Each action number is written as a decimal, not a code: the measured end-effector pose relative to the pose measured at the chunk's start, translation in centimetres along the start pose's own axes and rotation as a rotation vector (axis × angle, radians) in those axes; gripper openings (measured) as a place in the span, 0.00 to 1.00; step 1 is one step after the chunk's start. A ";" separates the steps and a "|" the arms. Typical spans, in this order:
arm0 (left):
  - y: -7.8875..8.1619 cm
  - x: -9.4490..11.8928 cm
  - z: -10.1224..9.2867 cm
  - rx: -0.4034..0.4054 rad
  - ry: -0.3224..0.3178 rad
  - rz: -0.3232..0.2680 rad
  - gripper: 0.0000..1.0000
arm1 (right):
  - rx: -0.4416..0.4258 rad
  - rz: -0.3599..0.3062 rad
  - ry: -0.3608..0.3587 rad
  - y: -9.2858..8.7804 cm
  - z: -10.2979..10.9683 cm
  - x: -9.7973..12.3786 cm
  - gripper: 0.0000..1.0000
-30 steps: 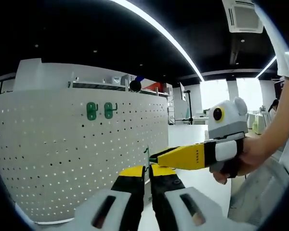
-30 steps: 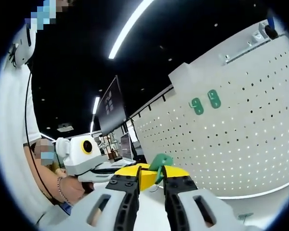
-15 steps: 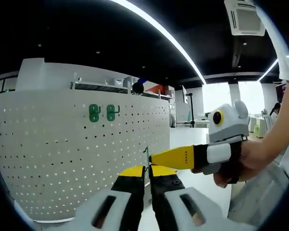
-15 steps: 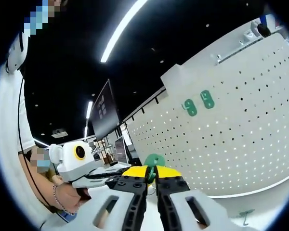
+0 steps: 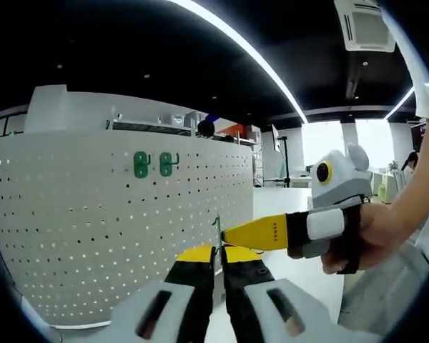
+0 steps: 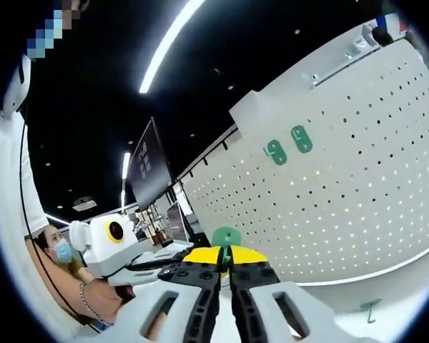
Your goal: Insert the hook assembly into the mounting plate slot until the hook locks in place.
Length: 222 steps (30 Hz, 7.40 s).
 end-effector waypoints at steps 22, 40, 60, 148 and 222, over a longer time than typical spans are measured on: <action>-0.7 -0.5 -0.1 -0.014 -0.022 0.055 0.49 | -0.017 -0.002 0.008 0.3 -0.1 0.3 0.00; -1.5 -0.6 0.1 -0.014 -0.004 0.094 0.73 | 0.161 0.040 -0.036 0.9 -0.1 0.3 0.00; -2.0 -0.4 0.2 0.004 0.002 0.108 0.72 | 0.372 0.097 -0.140 1.9 -1.1 0.0 0.00; -5.2 5.2 1.7 0.041 0.073 0.204 0.69 | 0.533 -0.031 -0.431 11.2 -11.6 -3.7 0.00; -6.1 6.5 2.3 0.080 0.123 0.226 0.64 | 0.598 -0.074 -0.654 10.8 -12.5 -6.5 0.01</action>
Point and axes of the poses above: the point that each gripper's makers call its tool centre point, and the gripper's own axes: x roughly backward along the fingers, z roughly to its left, y roughly out of its top, the point moved 7 cm from there along x, roughly backward along the fingers, and after that the axes turned 7 degrees about x, right-handed, at the moved point
